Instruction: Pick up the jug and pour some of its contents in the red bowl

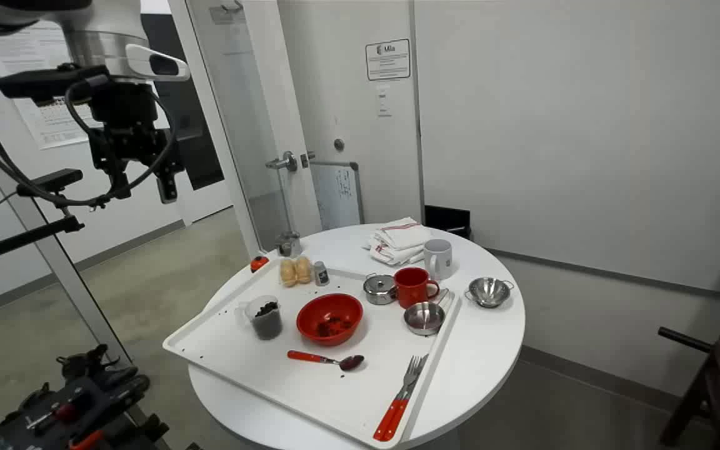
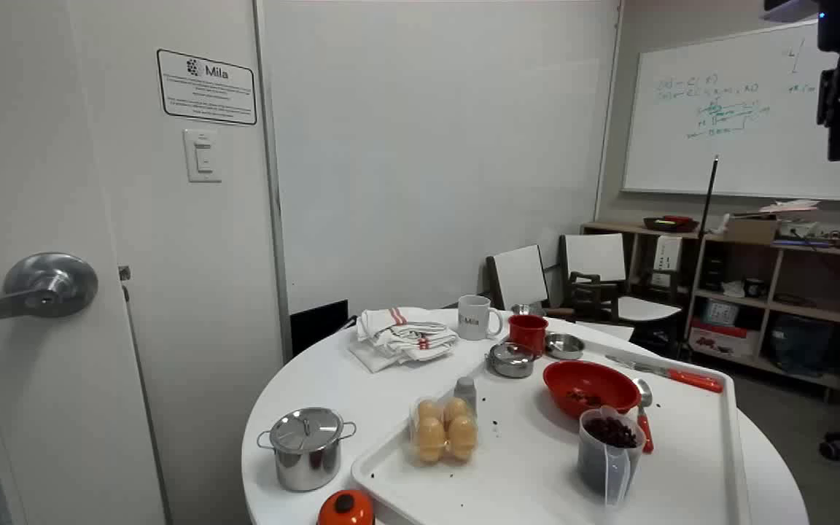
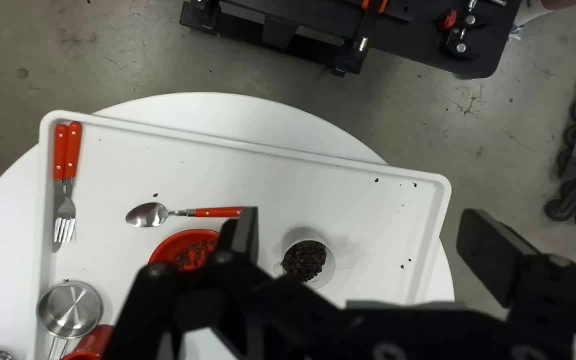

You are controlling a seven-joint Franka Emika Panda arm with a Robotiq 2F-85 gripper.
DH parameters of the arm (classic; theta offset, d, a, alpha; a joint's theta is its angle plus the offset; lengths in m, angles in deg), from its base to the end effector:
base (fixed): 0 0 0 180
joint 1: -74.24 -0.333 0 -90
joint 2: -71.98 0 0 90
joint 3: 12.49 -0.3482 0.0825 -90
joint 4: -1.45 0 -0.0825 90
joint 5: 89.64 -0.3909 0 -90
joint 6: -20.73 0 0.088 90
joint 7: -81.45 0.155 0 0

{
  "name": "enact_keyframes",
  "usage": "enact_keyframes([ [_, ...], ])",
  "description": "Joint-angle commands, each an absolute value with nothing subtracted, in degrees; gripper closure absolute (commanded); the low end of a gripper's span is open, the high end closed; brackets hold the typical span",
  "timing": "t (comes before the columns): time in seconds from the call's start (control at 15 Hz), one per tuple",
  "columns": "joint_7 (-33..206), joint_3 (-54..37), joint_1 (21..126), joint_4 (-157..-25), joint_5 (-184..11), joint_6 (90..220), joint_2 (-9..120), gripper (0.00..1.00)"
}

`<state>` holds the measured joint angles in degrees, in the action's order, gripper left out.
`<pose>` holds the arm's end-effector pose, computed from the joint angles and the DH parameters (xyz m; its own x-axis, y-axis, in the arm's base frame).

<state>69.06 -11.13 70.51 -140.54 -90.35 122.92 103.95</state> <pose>0.3469 0.0158 0.4502 0.9579 0.2569 -0.1280 0.2521 -0.9663 -0.0529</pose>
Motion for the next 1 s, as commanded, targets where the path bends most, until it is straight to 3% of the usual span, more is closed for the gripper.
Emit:
enact_keyframes([
  [0.0,69.08,-11.13,70.51,-140.45,-90.35,122.83,103.93,0.00],
  [0.53,78.25,-12.87,71.61,-140.41,-93.18,123.85,102.99,0.00],
  [0.93,96.24,-17.52,71.46,-140.94,-101.30,136.25,96.38,0.00],
])
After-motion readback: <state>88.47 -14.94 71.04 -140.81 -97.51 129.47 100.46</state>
